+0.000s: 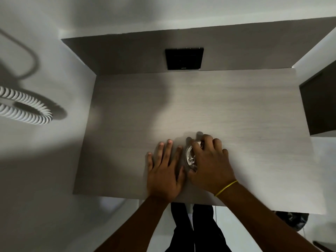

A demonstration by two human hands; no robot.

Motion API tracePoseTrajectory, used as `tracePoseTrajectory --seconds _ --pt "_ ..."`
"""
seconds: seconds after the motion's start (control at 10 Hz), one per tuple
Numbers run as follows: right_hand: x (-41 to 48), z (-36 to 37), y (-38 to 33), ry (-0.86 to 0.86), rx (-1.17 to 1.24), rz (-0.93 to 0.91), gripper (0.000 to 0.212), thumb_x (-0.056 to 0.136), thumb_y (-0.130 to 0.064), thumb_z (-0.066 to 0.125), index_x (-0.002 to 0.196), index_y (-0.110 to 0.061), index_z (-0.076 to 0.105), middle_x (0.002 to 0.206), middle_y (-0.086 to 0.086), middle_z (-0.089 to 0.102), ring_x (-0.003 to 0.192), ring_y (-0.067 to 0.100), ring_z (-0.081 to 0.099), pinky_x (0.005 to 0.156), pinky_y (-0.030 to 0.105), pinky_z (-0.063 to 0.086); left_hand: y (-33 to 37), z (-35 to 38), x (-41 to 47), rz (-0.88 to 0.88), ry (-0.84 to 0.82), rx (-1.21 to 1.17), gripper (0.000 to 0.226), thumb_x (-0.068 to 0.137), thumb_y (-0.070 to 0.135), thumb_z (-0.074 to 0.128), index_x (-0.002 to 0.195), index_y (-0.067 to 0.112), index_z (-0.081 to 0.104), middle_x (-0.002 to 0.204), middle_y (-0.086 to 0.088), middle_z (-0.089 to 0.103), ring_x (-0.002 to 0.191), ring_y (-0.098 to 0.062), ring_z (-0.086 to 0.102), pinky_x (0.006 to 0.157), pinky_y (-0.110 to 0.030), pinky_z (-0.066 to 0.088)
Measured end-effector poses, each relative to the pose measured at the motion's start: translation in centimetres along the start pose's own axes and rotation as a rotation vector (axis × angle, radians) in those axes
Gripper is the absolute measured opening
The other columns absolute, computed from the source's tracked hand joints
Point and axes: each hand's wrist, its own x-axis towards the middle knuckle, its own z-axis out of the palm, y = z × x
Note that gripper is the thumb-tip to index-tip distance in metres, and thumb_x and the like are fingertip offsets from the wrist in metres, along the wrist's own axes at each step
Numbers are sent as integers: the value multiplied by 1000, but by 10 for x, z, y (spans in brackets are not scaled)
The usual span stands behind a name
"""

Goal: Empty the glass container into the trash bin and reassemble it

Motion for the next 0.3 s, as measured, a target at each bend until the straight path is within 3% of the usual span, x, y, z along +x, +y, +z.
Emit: tracePoseTrajectory --seconds 0.1,0.2,0.3 --pt "-3 1 2 -3 -15 -7 91 63 -64 69 146 -31 49 144 9 49 125 37 52 89 50 52 1 -2 -1 9 -29 25 73 109 61 28 174 30 18 184 -6 12 170 -33 6 132 -67 15" --pt "-5 -14 4 66 78 -12 99 73 -70 59 162 -34 34 163 8 43 145 36 43 103 52 49 3 -11 3 -13 -33 -4 67 111 60 26 171 30 29 183 -5 19 169 -32 18 129 -69 24" --pt "-17 -26 2 179 150 -29 97 85 -66 56 168 -27 23 173 13 30 156 41 33 118 56 43 6 -39 3 -75 82 -82 66 105 51 43 165 25 44 178 -4 30 165 -30 31 125 -68 34"
